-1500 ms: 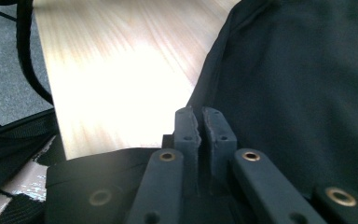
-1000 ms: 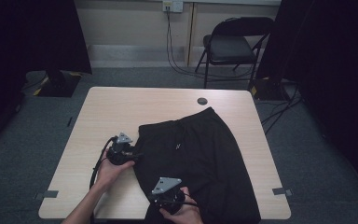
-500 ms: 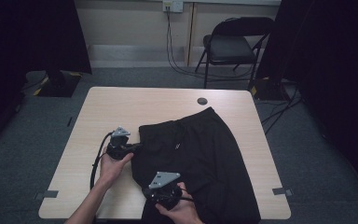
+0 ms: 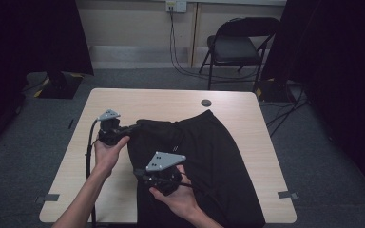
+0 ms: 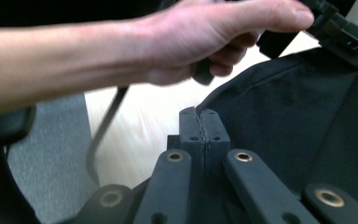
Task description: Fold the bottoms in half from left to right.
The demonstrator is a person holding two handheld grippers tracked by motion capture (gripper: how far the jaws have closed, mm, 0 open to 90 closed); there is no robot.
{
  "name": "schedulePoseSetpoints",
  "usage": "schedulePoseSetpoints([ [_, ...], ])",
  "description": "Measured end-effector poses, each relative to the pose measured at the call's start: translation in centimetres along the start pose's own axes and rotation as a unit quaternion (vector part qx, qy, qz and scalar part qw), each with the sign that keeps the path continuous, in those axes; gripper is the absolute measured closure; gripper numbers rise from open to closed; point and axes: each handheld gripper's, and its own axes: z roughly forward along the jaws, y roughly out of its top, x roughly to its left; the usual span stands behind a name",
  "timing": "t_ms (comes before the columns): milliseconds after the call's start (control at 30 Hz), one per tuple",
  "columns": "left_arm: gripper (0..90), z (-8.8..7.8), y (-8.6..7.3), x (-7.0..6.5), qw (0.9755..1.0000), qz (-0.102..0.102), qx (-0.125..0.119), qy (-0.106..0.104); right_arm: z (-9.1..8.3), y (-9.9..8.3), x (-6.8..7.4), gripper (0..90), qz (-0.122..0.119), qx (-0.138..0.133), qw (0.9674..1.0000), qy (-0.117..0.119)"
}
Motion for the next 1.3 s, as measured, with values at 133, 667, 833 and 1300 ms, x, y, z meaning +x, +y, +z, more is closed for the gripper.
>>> schedulePoseSetpoints([
  [133, 88.8, -1.6, 2.2, -0.2, 0.9997, 0.012, -0.018, 0.009, -0.6, 2.4, 0.3, 89.4, -0.007, -0.028, 0.9996, 0.004],
  [667, 88.9, -3.4, 5.8, -1.4, 0.9982, 0.034, -0.037, 0.030, -3.4, 6.3, -0.1, 89.4, -0.017, -0.105, 0.9943, -0.001],
  [833, 88.8, 0.6, 3.5, -2.0, 0.9993, 0.034, -0.002, 0.017, -4.9, 2.2, -2.0, 89.4, 0.016, -0.090, 0.9955, -0.025],
  [1300, 69.0, 10.1, 4.0, -5.8, 0.9980, 0.050, 0.016, -0.036, -11.0, -6.0, -8.6, 89.5, 0.097, -0.041, 0.9859, -0.130],
])
